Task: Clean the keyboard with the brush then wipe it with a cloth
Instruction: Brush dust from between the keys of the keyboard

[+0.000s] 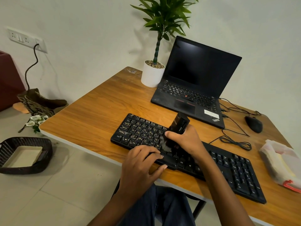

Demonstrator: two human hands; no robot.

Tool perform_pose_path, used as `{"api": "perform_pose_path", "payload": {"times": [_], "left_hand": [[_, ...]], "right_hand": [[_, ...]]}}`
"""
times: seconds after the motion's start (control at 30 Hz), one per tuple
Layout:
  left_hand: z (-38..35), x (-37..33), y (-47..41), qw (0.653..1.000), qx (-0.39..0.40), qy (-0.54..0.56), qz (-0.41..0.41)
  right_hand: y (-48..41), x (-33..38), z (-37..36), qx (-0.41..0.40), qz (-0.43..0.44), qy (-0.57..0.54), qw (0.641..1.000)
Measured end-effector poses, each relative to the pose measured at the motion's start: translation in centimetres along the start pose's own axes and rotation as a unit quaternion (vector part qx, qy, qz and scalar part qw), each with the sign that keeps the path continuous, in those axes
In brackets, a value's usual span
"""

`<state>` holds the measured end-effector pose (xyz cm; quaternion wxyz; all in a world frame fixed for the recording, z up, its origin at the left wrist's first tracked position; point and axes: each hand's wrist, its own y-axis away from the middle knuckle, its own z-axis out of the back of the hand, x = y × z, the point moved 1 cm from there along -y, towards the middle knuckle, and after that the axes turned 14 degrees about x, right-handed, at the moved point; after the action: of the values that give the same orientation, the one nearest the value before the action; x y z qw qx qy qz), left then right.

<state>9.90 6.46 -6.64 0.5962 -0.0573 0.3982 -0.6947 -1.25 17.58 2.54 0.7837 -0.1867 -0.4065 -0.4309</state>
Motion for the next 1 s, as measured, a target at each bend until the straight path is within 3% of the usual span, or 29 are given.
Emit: {"api": "perform_pose_path", "payload": {"times": [0.17, 0.33, 0.53, 0.67, 0.8, 1.0], "left_hand": [[0.0, 0.0, 0.0, 1.0, -0.01, 0.0, -0.002], [0.0, 0.0, 0.0, 1.0, -0.008, 0.0, -0.002], [0.0, -0.1, 0.0, 1.0, -0.007, -0.001, 0.0], [0.0, 0.0, 0.0, 1.0, -0.004, -0.001, 0.002], [0.0, 0.0, 0.0, 1.0, -0.006, 0.002, 0.001], [-0.1, 0.0, -0.1, 1.0, -0.004, 0.001, 0.001]], "right_hand": [[-0.9, 0.1, 0.0, -0.059, 0.008, 0.029, 0.998], [-0.2, 0.3, -0.3, 0.015, 0.014, -0.002, 1.0], [-0.9, 1.6, -1.3, -0.018, 0.048, 0.059, 0.997], [-0.7, 0.9, -0.2, 0.012, 0.002, 0.054, 0.998], [-0.9, 0.4, -0.2, -0.051, 0.03, 0.068, 0.996], [0.1, -0.6, 0.8, 0.013, -0.001, 0.018, 1.0]]}}
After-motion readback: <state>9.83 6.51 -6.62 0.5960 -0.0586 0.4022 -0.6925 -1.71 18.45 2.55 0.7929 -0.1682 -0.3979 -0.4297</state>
